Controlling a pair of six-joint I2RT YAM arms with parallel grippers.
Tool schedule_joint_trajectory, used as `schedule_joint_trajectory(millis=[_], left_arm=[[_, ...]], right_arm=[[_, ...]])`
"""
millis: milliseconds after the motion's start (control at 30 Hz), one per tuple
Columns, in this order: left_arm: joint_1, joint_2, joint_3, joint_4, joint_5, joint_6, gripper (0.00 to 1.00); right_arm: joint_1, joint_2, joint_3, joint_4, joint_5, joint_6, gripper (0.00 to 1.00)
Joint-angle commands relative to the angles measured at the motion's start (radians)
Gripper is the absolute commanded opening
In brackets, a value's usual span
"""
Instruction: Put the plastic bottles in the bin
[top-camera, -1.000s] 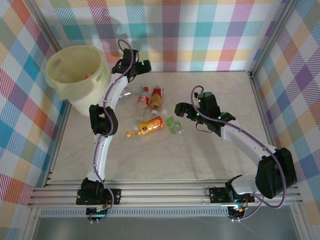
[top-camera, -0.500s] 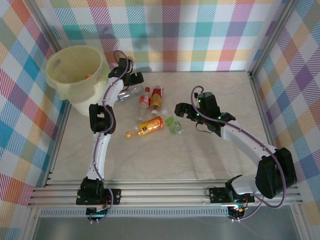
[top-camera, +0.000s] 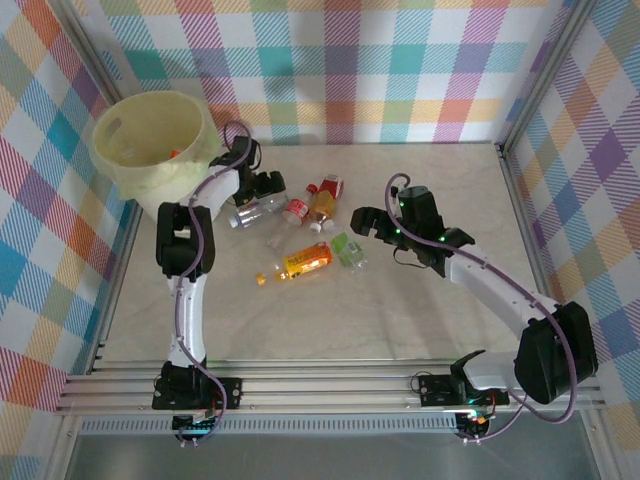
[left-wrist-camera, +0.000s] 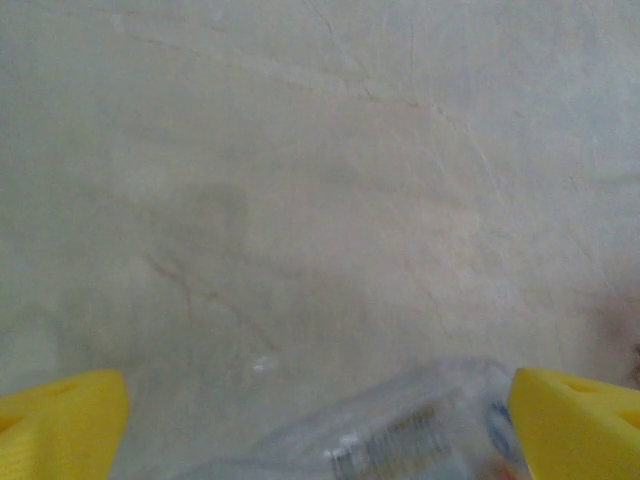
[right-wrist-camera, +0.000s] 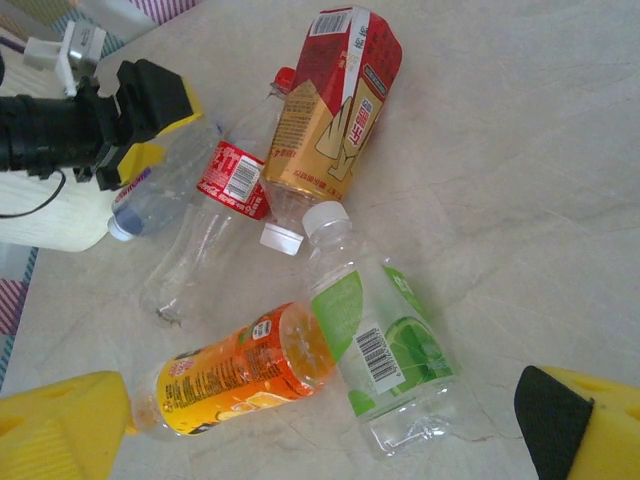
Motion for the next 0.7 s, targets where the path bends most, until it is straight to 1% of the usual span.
schedule_joint_trajectory(millis=[0,67,233,333,400,500,567,667], left_arm=[[-0.009,-0.129,-0.089,0.045,0.005,-0.008,0.98],[-0.011,-0.178,-0.158,0.058,0.018,-0.018,0.99],[-0.015,-0.272,-0.319,0.107,0.089,-0.059,0.99],[-0.029,-0.328,-0.391,0.115,0.094,-0.046,0.99],[-0.039,-0.355,-0.418,0.114,0.073,-0.018,0.99],[-0.042,-0.367,-0.421,0.085,0.006,0.023,0.99],[-0.042,-0.346,-0.402,0.065,-0.061,0.058,0.99],[-0.044,-0.291,-0.353,0.053,-0.122,0.122,0.97]], right_arm=[[0.002,-0.030,-0.021,0.014,-0.010,0.017,1.00],[0.002,-0.032,-0.025,0.017,-0.010,0.019,1.00],[0.001,-0.024,-0.027,0.028,-0.023,0.029,1.00],[0.002,-0.021,-0.024,0.032,-0.034,0.035,1.00],[0.002,-0.023,-0.025,0.032,-0.036,0.037,1.00],[0.002,-0.021,-0.027,0.035,-0.038,0.037,1.00],[0.002,-0.019,-0.027,0.037,-0.040,0.041,1.00],[0.002,-0.017,-0.027,0.040,-0.047,0.046,1.00]])
